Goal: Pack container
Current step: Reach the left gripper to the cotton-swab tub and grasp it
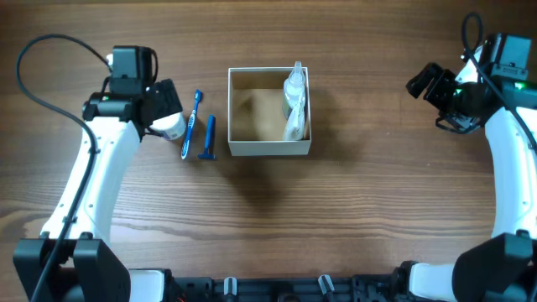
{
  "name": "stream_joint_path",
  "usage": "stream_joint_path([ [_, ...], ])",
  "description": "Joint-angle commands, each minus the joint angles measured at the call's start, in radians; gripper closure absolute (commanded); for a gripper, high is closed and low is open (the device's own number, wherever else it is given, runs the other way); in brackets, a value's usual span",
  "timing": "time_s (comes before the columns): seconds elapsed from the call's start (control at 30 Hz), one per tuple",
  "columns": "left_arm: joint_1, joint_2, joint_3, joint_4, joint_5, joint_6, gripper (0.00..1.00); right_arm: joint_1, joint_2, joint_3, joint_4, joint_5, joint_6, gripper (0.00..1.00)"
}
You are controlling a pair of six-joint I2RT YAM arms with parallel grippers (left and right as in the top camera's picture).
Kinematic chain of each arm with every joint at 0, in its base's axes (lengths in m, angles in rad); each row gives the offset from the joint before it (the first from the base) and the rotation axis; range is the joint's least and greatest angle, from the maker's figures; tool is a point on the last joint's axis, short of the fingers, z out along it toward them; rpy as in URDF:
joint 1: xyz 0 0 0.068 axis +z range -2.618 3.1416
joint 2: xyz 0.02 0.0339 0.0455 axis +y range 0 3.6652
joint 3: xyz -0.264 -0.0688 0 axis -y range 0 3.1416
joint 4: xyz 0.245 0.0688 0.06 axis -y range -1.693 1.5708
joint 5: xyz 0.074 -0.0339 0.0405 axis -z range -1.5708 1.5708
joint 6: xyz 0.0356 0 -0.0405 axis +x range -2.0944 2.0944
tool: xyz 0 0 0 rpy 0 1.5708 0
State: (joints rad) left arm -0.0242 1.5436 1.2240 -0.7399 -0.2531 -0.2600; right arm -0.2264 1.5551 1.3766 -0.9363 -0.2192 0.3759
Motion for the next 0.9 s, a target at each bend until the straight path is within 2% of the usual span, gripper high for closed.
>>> stream_joint_path([
  [0.0,0.058,0.010,0.013,-0.011,0.093,0.017,0.00,-0.003,0.023,0.005,0.004,0.010,-0.009,0.00],
  [0.2,0.110,0.081,0.013,-0.019,0.154,0.026,0.00,-0.003,0.023,0.005,0.006,0.010,-0.009,0.00],
  [0.27,0.107,0.130,0.013,-0.013,0.239,0.075,0.00,-0.003,0.023,0.005,0.005,0.010,-0.009,0.00],
  [0.8,0.105,0.178,0.013,0.079,0.295,0.104,0.00,-0.003,0.023,0.005,0.005,0.010,-0.009,0.00],
  [0.87,0.105,0.178,0.013,0.084,0.315,0.143,0.01,-0.003,0.023,0.005,0.005,0.010,-0.009,0.00],
])
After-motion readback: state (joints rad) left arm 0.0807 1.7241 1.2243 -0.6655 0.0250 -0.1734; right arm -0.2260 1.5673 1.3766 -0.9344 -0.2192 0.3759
